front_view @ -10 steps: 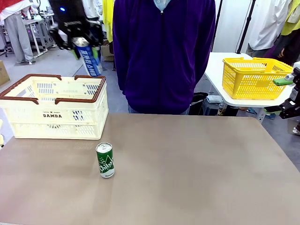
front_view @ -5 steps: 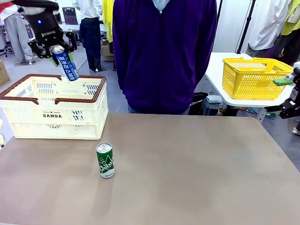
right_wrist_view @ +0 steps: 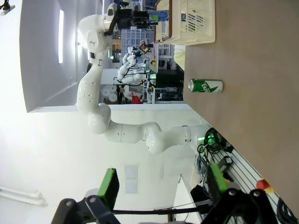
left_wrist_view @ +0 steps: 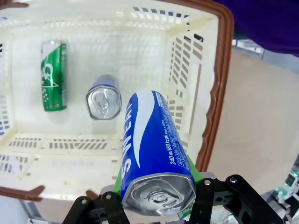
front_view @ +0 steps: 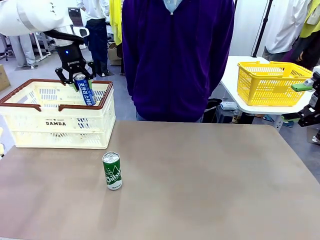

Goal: Place the drinks into the Shopping basket.
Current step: Pick up one drink and place it into the Shopping basket.

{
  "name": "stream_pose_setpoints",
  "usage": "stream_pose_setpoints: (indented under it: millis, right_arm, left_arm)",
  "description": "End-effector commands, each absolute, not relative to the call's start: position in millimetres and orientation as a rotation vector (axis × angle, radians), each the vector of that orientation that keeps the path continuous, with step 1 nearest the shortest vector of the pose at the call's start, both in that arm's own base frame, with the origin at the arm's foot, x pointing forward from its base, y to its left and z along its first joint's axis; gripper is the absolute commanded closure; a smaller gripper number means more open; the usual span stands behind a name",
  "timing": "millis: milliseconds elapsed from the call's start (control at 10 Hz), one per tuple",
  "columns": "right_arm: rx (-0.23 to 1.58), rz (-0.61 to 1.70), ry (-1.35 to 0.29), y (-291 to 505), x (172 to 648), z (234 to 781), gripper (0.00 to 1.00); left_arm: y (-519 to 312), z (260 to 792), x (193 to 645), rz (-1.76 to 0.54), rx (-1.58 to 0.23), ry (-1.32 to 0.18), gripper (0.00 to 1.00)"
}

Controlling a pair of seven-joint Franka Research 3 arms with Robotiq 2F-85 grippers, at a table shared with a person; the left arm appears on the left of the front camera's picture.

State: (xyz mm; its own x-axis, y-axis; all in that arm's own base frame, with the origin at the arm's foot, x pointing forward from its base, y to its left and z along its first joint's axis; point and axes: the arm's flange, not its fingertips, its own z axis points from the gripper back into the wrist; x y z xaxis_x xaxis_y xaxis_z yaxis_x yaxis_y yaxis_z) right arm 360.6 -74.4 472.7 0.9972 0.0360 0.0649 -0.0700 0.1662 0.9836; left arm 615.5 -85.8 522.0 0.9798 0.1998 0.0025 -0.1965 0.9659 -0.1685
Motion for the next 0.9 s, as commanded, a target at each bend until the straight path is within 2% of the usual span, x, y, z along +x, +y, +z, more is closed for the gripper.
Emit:
stream_pose_setpoints:
  millis: [0,500,700,800]
  right_arm:
    - [1.389,0.075,-0.009,-76,360,477,0.00]
    - [1.389,0.075,-0.009,-76,360,477,0.00]
    - [1.389,0.075,-0.009,-76,360,477,0.00]
    - [1.389,0.075,-0.009,-76,360,477,0.00]
  left_arm:
    - [-82,526,624,0.220,-0.113,-0.007,1.00]
    - [-85,515,621,0.201,-0.152,-0.010,1.00]
    - [-89,494,633,0.230,-0.117,-0.026,1.00]
    - [-92,480,640,0.163,-0.129,-0.009,1.00]
